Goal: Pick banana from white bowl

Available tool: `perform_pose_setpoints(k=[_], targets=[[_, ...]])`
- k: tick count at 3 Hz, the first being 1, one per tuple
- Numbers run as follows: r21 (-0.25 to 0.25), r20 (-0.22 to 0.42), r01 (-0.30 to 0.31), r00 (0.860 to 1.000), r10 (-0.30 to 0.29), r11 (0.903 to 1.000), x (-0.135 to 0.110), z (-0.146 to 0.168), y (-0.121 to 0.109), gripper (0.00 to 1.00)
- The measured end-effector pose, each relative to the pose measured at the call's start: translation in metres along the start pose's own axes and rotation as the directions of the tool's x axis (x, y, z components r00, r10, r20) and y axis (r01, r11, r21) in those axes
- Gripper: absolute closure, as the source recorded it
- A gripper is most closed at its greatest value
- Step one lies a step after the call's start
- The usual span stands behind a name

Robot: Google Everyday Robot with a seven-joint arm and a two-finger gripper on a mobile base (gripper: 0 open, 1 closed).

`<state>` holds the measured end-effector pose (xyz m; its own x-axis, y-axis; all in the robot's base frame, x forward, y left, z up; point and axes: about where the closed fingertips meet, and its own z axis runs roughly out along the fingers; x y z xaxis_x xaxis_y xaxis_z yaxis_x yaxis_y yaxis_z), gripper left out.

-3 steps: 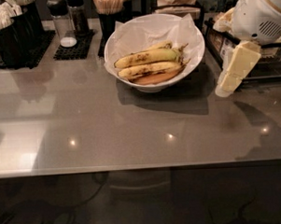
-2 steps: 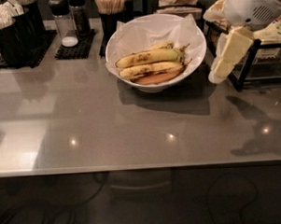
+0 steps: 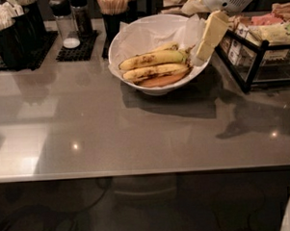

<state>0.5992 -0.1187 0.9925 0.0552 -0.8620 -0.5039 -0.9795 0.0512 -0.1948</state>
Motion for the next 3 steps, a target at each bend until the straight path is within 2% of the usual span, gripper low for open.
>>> perform_pose_setpoints(k=[1,2,3], targets=[[0.026,0.011,0.002,1.000,-0.003,0.9997,-0.003,-0.001,-0.008,0.00],[0.019,0.043,-0.025,0.999,0.024,0.9995,-0.001,0.014,-0.014,0.00],[-0.051,0.059,-0.018,0.998,0.021,0.9986,-0.007,0.049,-0.021,0.00]])
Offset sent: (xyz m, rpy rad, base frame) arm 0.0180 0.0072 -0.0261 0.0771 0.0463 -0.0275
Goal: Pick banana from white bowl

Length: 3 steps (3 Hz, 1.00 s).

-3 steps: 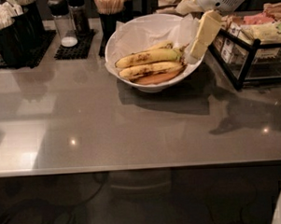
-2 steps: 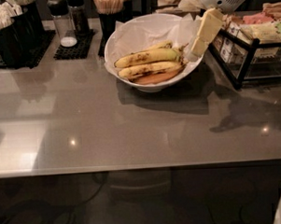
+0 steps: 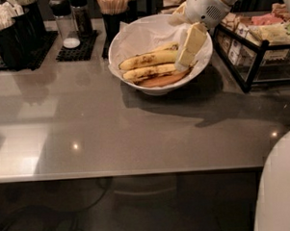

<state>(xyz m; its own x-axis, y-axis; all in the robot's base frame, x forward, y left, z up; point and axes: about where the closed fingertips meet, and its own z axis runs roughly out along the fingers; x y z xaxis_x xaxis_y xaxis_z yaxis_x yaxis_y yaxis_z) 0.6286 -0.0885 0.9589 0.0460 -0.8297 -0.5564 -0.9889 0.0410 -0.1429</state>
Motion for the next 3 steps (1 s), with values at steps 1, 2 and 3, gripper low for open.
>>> perform_pose_setpoints(k=[1,2,3], targets=[[-0.050,0.016,0.004,1.000,-0.003,0.9987,-0.002,0.028,-0.007,0.00],[-0.038,0.023,0.003,1.000,-0.002,0.9993,-0.003,0.031,-0.011,0.00],[-0.045,0.046,-0.003,0.999,0.005,0.9990,-0.003,0.039,-0.016,0.00]])
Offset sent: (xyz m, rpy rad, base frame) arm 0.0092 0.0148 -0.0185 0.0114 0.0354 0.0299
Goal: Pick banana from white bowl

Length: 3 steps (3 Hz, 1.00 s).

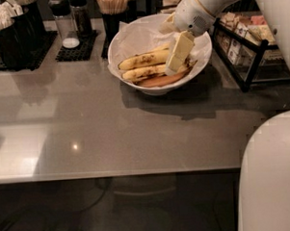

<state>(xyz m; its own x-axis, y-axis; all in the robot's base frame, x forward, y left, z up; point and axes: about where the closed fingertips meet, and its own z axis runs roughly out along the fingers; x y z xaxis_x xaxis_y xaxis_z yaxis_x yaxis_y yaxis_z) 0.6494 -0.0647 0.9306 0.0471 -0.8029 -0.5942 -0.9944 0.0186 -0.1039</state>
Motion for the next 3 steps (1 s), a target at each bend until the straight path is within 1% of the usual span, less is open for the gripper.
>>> perform_pose_setpoints(k=[1,2,3], targets=[[-0.045,0.010,0.009,1.000,-0.009,0.9989,-0.003,0.021,-0.009,0.00],[-0.098,-0.007,-0.014,1.000,0.013,0.9951,0.007,0.042,-0.012,0.00],[-0.124,-0.014,-0.044,0.999,0.043,0.9913,0.018,0.055,-0.012,0.00]])
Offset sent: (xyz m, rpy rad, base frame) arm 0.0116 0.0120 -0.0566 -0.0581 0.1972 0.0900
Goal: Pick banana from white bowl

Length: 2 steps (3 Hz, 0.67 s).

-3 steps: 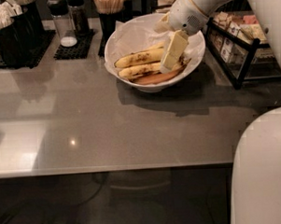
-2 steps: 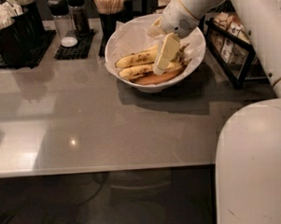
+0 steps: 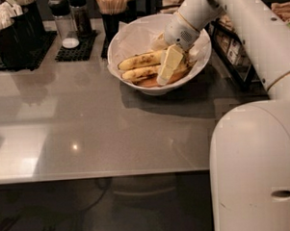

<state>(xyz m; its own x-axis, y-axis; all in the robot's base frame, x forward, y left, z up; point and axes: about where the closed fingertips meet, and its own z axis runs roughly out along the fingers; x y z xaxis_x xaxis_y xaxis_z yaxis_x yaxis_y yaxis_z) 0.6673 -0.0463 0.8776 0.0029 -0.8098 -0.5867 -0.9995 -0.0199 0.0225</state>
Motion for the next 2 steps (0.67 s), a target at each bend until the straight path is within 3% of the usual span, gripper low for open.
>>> perform_pose_setpoints(k=[2], targets=[[0.000,0.000,0.000,1.000,0.000,1.0000,0.0000,0.0002,-0.0001,0.41]])
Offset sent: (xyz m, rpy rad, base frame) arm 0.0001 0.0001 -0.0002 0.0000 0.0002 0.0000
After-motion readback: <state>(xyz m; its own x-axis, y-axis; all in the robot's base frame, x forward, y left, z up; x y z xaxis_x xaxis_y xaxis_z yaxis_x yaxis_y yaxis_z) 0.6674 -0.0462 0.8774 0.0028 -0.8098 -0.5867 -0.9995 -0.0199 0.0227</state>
